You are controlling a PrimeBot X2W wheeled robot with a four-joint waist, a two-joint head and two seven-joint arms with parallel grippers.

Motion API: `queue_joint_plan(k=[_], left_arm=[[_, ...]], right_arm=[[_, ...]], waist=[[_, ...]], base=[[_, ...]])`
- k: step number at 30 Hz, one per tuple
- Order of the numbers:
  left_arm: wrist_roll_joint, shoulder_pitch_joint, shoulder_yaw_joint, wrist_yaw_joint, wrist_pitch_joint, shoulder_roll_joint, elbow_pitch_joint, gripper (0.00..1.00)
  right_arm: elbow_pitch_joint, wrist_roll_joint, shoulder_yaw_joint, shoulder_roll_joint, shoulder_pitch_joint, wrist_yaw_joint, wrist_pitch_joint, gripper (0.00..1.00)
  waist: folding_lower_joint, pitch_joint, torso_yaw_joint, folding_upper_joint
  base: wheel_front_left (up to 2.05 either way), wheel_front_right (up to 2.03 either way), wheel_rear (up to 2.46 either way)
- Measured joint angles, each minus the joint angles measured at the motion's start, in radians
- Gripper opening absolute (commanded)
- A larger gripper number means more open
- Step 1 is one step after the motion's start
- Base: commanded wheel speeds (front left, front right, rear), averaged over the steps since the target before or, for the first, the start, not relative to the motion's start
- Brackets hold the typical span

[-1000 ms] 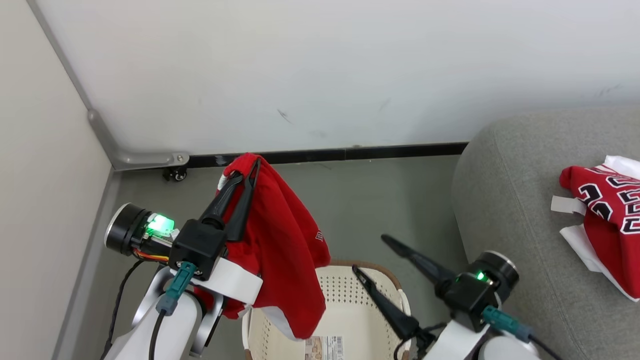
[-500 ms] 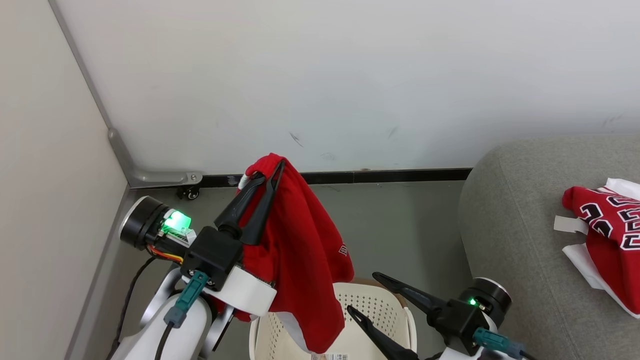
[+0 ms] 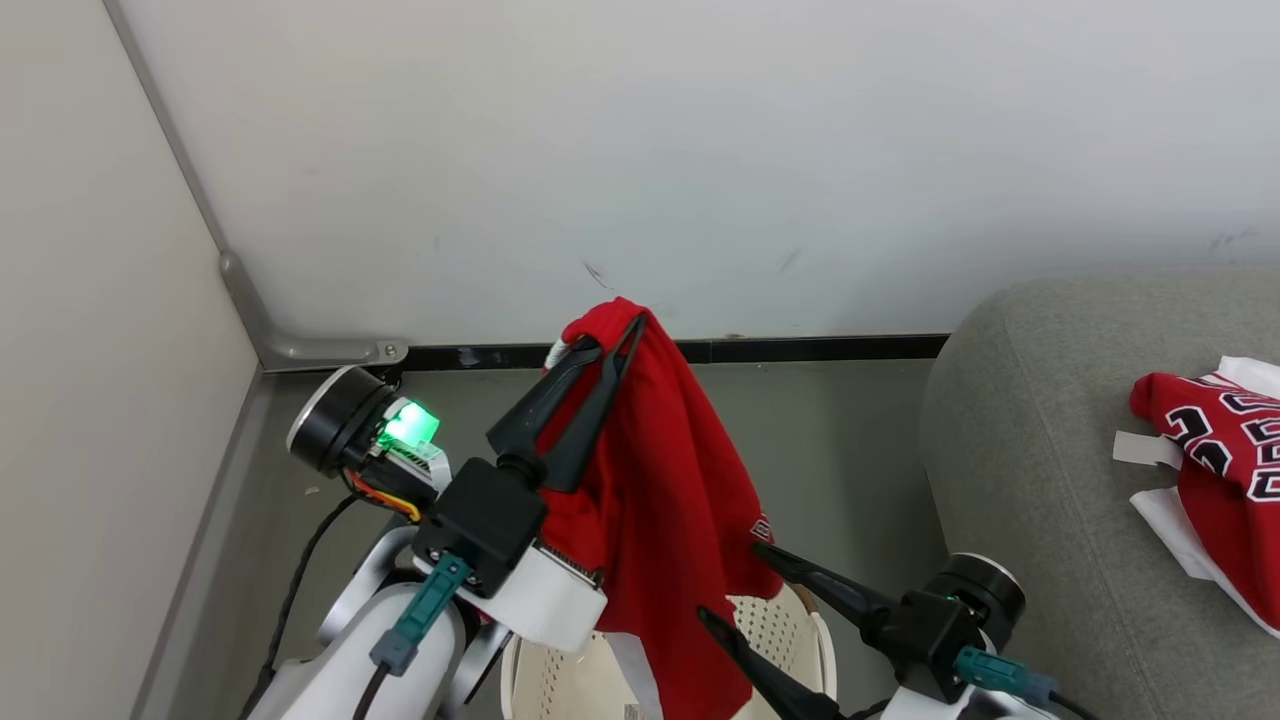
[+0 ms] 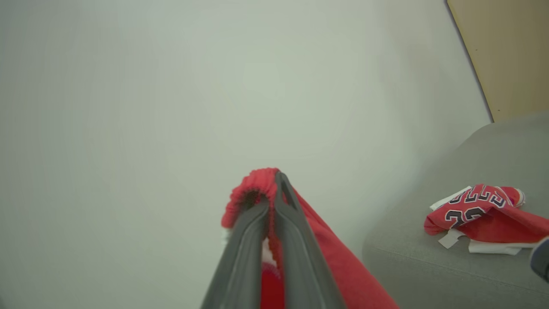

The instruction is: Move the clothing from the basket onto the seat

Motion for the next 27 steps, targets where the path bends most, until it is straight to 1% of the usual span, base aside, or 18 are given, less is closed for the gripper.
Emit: queue_joint_plan(k=[7, 12, 16, 17, 18, 19, 20, 21, 23, 24, 25, 27], left_arm=[[0.013, -0.011, -0.029, -0.020, 0.023, -0.013, -0.030, 0.00], [0.013, -0.015, -0.057, -0.039, 0.052, -0.032, -0.047, 0.00], [0.012, -0.026, -0.068, -0.042, 0.065, -0.043, -0.058, 0.00], [0.012, -0.029, -0.070, -0.045, 0.066, -0.045, -0.061, 0.00], [0.011, -0.030, -0.070, -0.048, 0.066, -0.047, -0.063, 0.00], [0.006, -0.030, -0.071, -0.048, 0.066, -0.051, -0.065, 0.00], [0.001, -0.030, -0.072, -0.048, 0.071, -0.054, -0.067, 0.00], [-0.004, -0.030, -0.072, -0.051, 0.074, -0.056, -0.070, 0.00], [-0.021, -0.030, -0.071, -0.052, 0.074, -0.061, -0.072, 0.00], [-0.025, -0.030, -0.069, -0.052, 0.075, -0.063, -0.072, 0.00], [-0.027, -0.030, -0.068, -0.052, 0.076, -0.063, -0.072, 0.00], [-0.036, -0.030, -0.062, -0.052, 0.083, -0.064, -0.071, 0.00]], right_arm=[[0.011, 0.028, -0.003, 0.005, -0.005, 0.000, -0.001, 1.00], [0.052, 0.051, 0.015, 0.040, -0.031, 0.000, -0.002, 1.00], [0.090, 0.051, 0.027, 0.052, -0.067, 0.000, -0.005, 1.00], [0.100, 0.050, 0.027, 0.053, -0.076, 0.000, -0.011, 0.83], [0.108, 0.050, 0.026, 0.055, -0.085, 0.000, -0.011, 0.62], [0.117, 0.050, 0.025, 0.059, -0.093, 0.000, -0.014, 0.49], [0.125, 0.050, 0.024, 0.064, -0.098, 0.000, -0.021, 0.46], [0.132, 0.049, 0.024, 0.068, -0.104, 0.000, -0.028, 0.37], [0.142, 0.047, 0.025, 0.073, -0.116, 0.000, -0.033, 0.24], [0.150, 0.046, 0.027, 0.075, -0.122, 0.000, -0.039, 0.15], [0.158, 0.045, 0.030, 0.077, -0.129, 0.000, -0.043, 0.00], [0.167, 0.043, 0.034, 0.077, -0.134, 0.000, -0.053, 0.00]], waist=[[0.0000, 0.003, 0.012, 0.0000], [0.0000, 0.008, 0.027, 0.0000], [0.0000, 0.013, 0.037, 0.0000], [0.0000, 0.015, 0.040, 0.0000], [0.0000, 0.016, 0.042, 0.0000], [0.0000, 0.017, 0.045, 0.0000], [0.0000, 0.018, 0.047, 0.0000], [0.0000, 0.019, 0.049, 0.0000], [0.0000, 0.021, 0.051, 0.0000], [0.0000, 0.022, 0.052, 0.0000], [0.0000, 0.022, 0.051, 0.0000], [0.0000, 0.023, 0.049, 0.0000]], base=[[0.00, 0.00, 0.00], [0.00, 0.00, 0.00], [0.00, 0.00, 0.00], [0.00, 0.00, 0.00], [0.00, 0.00, 0.00], [0.00, 0.00, 0.00], [0.00, 0.00, 0.00], [0.00, 0.00, 0.00], [0.00, 0.00, 0.00], [0.00, 0.00, 0.00], [0.00, 0.00, 0.00], [0.00, 0.00, 0.00]])
